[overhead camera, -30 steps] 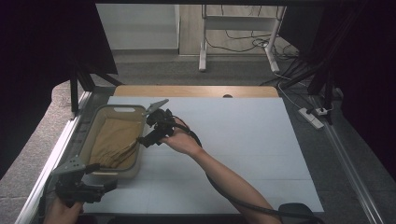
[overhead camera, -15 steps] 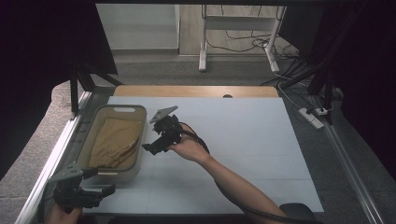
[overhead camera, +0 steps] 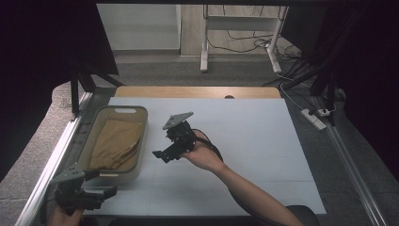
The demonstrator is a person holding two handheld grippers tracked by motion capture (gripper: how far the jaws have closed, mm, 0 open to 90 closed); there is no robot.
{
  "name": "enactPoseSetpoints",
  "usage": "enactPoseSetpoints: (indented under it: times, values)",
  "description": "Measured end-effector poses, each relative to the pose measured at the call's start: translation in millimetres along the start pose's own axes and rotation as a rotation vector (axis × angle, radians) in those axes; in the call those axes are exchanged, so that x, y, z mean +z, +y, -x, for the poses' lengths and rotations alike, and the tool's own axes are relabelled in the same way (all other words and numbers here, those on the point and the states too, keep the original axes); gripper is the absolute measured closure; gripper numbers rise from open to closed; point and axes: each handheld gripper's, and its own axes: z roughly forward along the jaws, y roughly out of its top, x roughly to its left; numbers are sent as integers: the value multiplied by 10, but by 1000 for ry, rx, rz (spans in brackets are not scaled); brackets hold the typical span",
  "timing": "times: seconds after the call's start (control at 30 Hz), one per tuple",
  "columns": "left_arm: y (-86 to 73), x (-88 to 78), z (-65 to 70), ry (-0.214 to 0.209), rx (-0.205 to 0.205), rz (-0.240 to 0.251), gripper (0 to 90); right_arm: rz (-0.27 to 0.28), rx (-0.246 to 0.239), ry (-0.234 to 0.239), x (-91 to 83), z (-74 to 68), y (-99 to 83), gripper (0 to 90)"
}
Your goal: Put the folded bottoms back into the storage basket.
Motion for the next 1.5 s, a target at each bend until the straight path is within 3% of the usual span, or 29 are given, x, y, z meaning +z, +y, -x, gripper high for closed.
enactPoseSetpoints:
  times: [0.33, 1.13, 1.5]
  values:
    - [-2, -1, -22, -9, -17, 5, 6, -2, -5, -9, -182, -45, -125, 0]
    - [-3, -3, -20, -10, -15, 10, 9, -30, -6, -45, -623, -80, -483, 0]
    - [-2, -5, -17, -10, -10, 12, 11, -51, 21, -95, -864, -84, -746, 0]
